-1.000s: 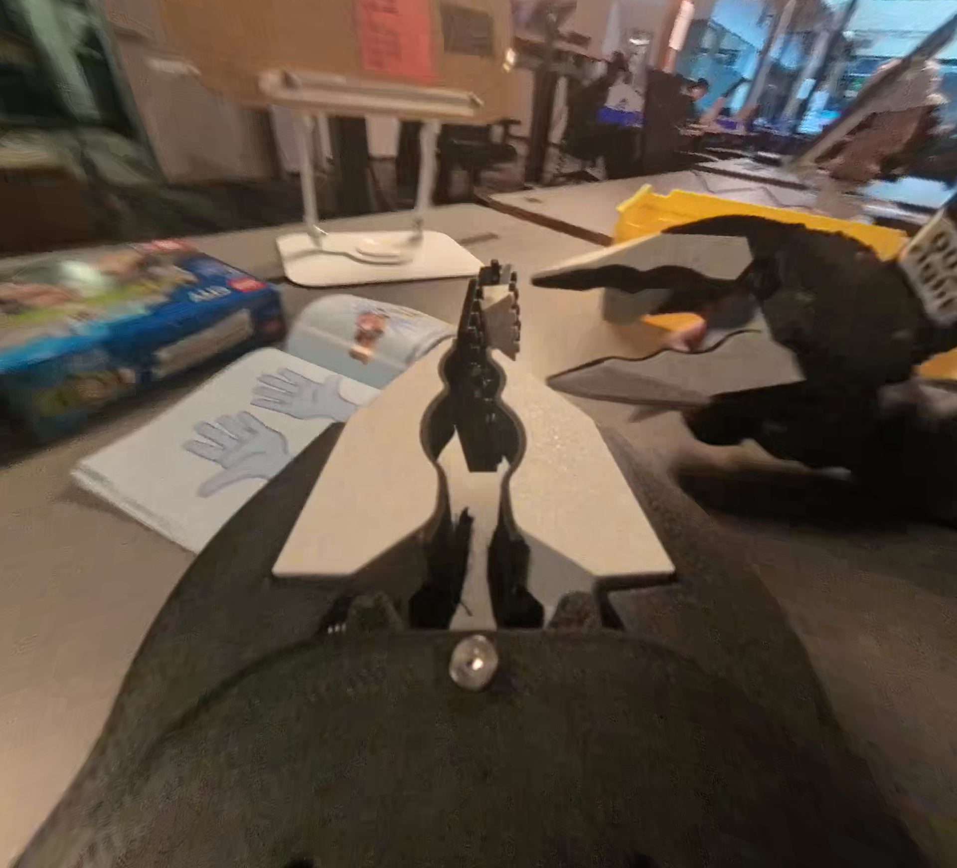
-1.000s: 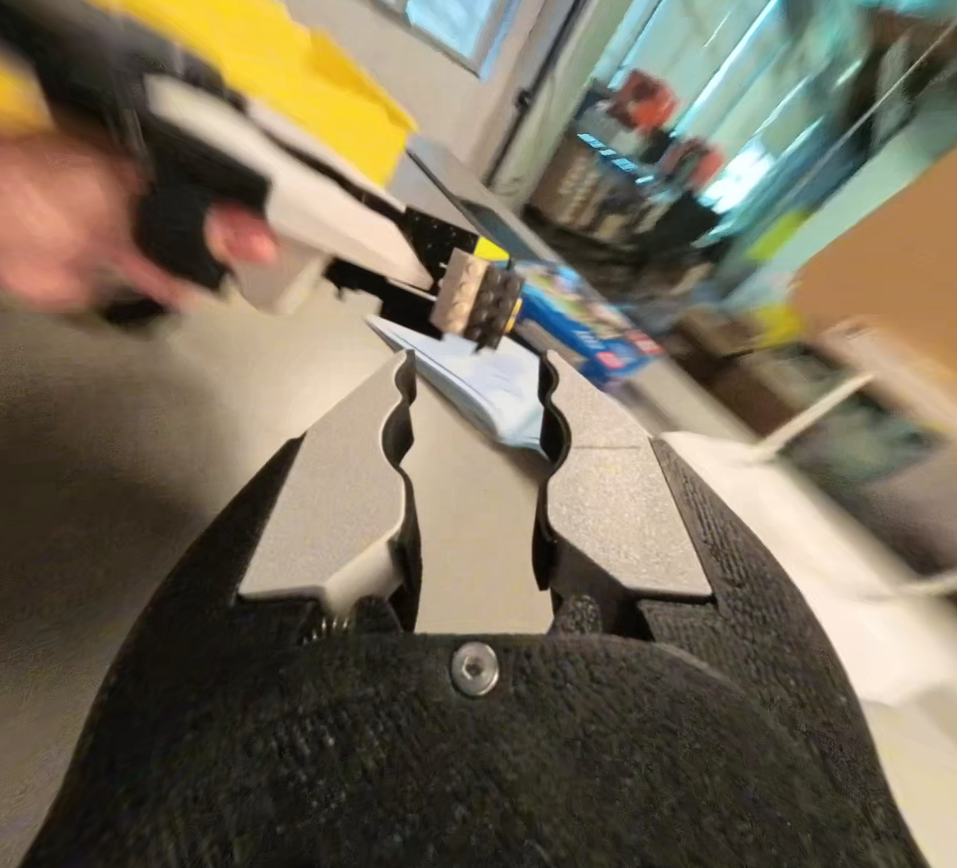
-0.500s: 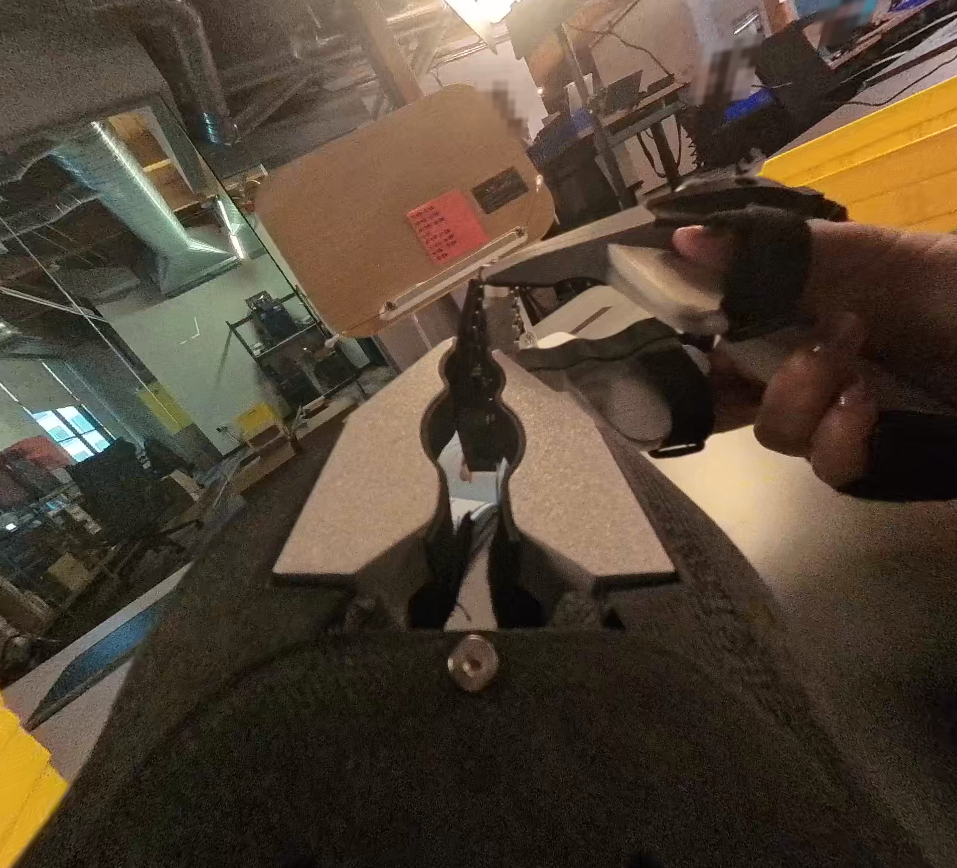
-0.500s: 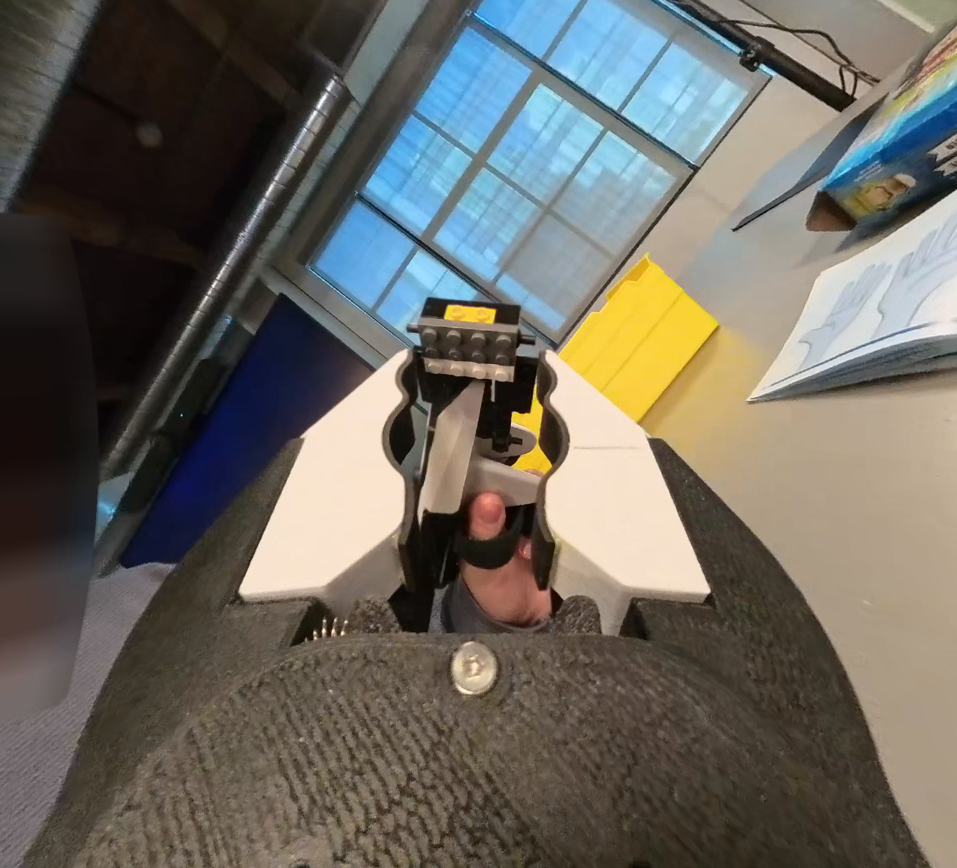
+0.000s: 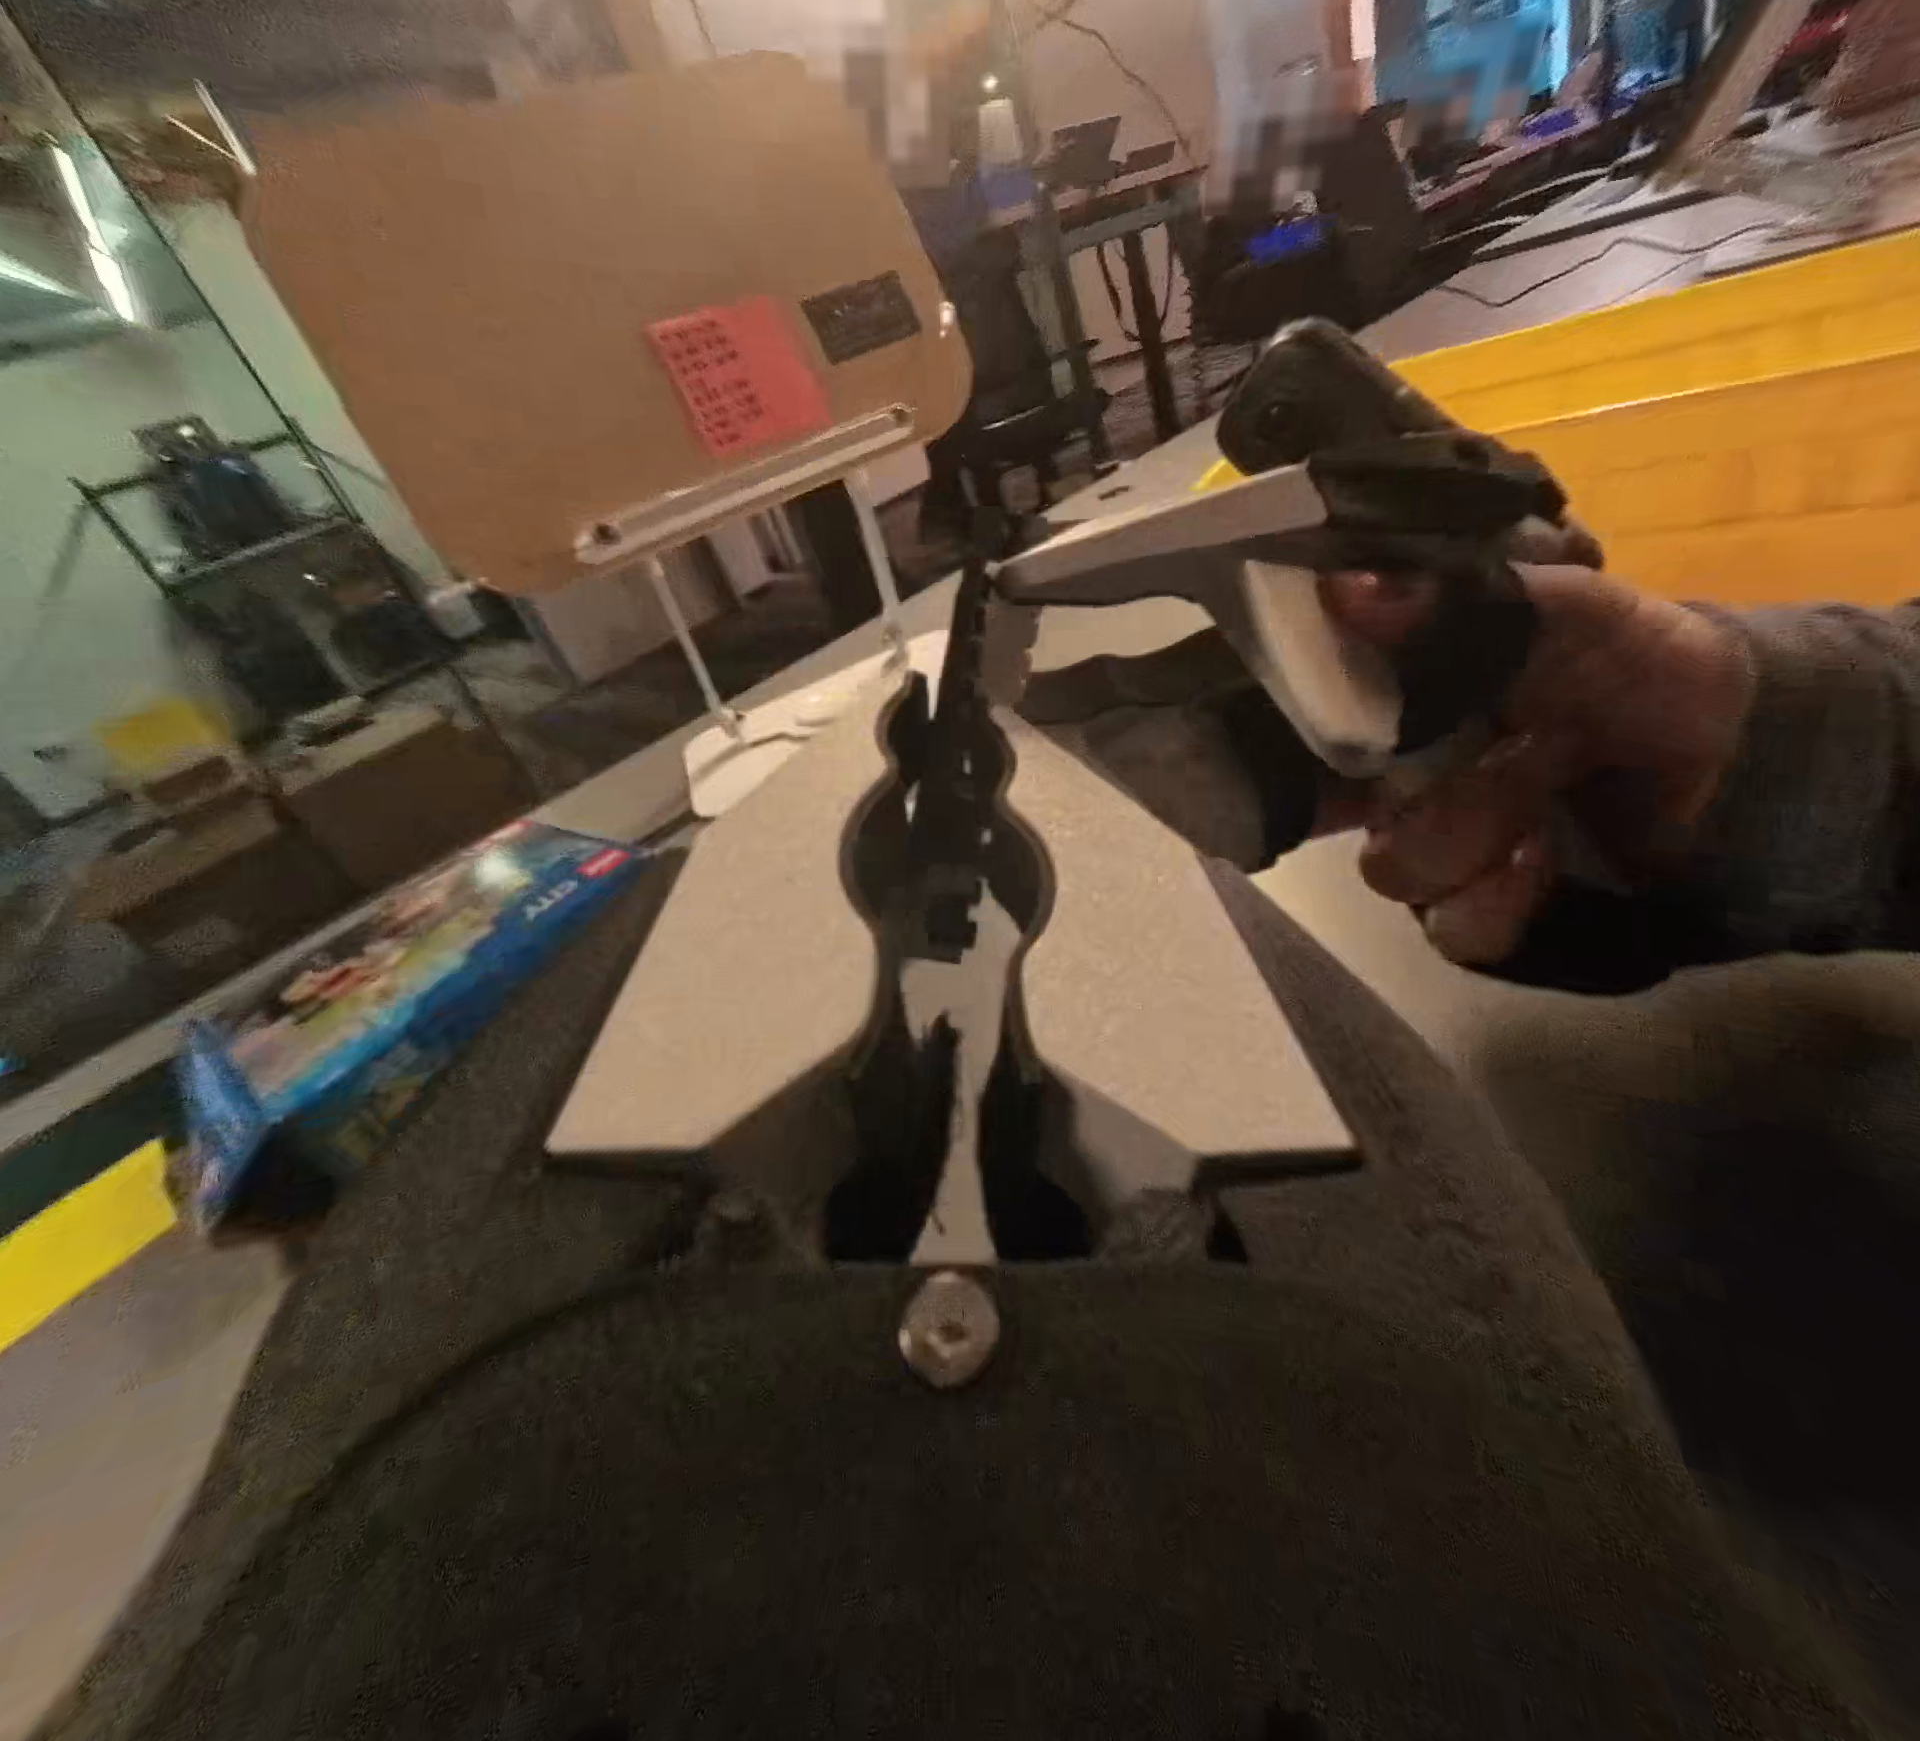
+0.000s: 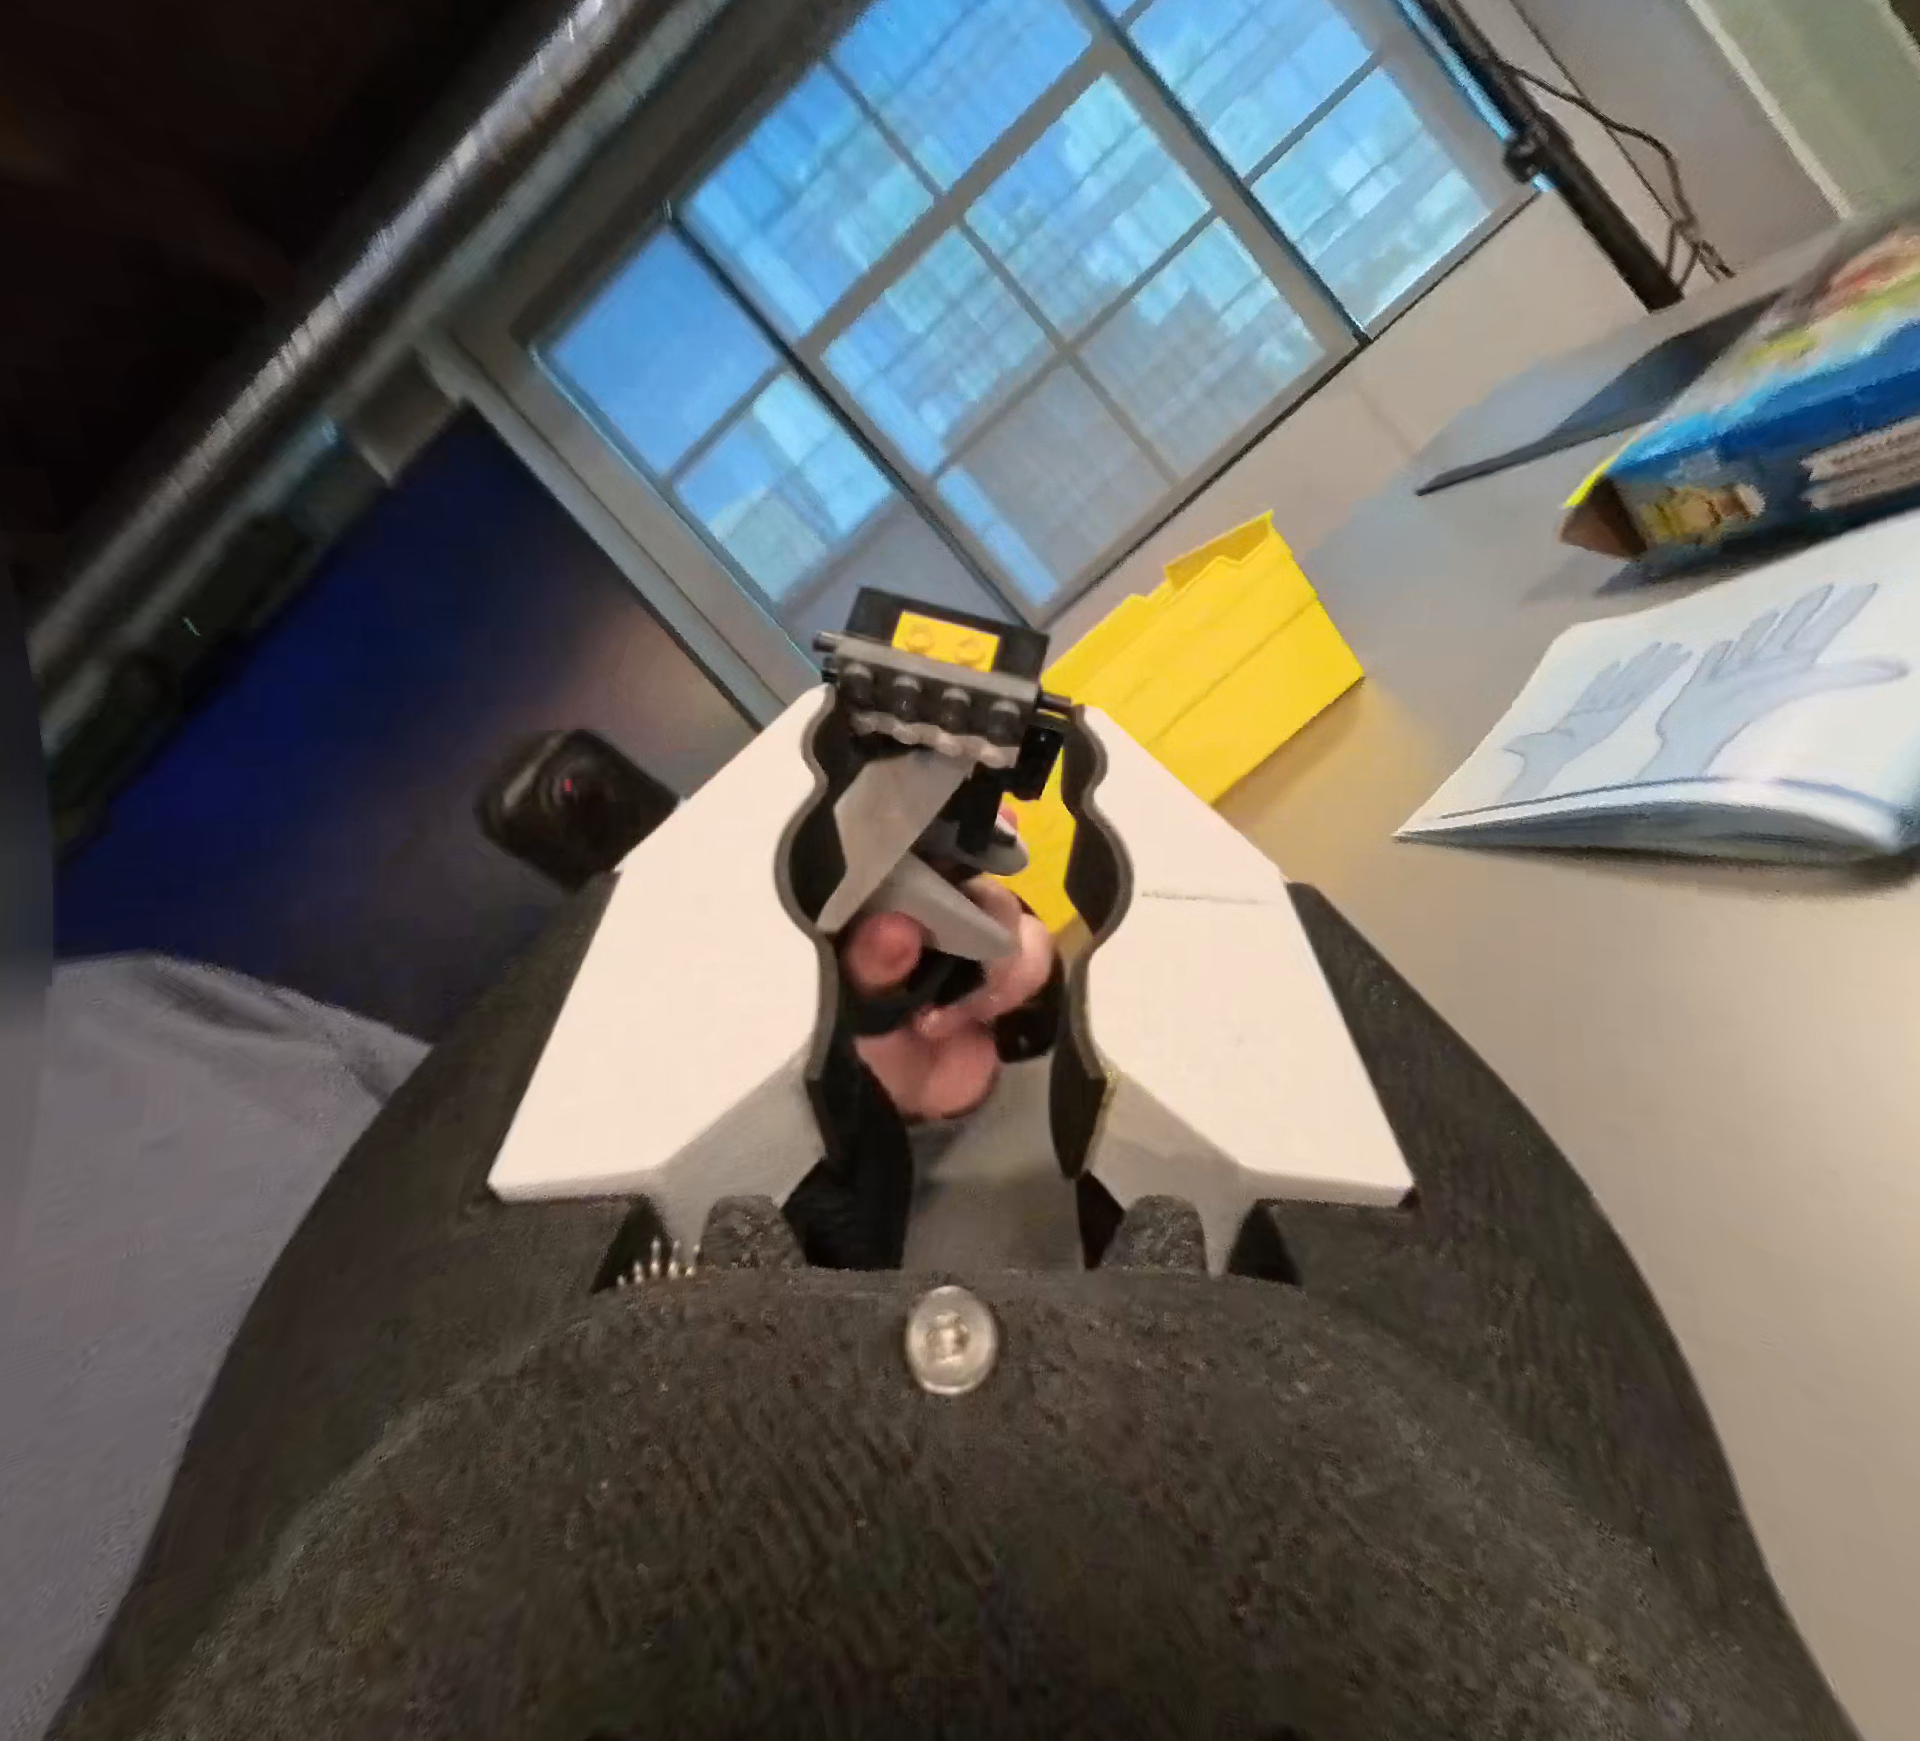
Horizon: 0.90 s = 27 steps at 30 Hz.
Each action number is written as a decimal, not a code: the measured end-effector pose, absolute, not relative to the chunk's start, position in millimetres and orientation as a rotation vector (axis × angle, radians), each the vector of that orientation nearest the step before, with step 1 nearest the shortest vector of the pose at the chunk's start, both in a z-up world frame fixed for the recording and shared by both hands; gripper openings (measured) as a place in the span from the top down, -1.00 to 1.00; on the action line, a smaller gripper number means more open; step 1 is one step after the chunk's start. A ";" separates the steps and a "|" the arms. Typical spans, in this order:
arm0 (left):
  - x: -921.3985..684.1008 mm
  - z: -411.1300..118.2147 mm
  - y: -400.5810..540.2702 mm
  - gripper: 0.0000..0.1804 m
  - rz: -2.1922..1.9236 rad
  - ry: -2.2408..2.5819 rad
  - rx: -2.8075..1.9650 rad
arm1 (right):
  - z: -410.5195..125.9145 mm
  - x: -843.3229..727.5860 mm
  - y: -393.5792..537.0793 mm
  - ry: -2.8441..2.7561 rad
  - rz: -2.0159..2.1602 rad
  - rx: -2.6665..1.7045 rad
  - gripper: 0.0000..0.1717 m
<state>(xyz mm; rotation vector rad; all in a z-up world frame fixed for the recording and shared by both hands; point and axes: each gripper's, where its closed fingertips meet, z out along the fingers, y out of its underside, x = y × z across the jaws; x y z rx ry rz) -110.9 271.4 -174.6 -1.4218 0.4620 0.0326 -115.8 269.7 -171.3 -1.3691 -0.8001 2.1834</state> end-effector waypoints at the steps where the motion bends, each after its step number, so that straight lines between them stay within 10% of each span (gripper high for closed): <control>1: -111.5 -174.8 270.4 0.93 0.011 0.461 -1.432 | -170.9 -114.8 267.1 -0.867 2.141 -1.342 0.54; 13: -102.7 -183.8 252.4 0.93 -0.315 0.550 -1.463 | -182.4 -107.6 247.7 -1.273 1.931 -1.191 0.56; 16: -107.2 -174.5 251.9 0.93 -0.582 0.420 -1.454 | -187.4 -106.8 248.7 -1.298 1.819 -1.152 0.97; 19: -111.0 -168.9 249.9 0.93 -0.614 0.393 -1.403 | -180.6 -109.6 250.2 -1.211 1.871 -1.173 0.96; 23: -134.2 -168.0 264.6 0.93 -0.128 0.286 -1.372 | -176.9 -118.3 260.0 -0.951 2.093 -1.306 0.26; 27: -135.7 -167.5 266.8 0.94 0.145 0.318 -1.357 | -180.0 -128.3 268.5 -0.641 2.306 -1.417 0.24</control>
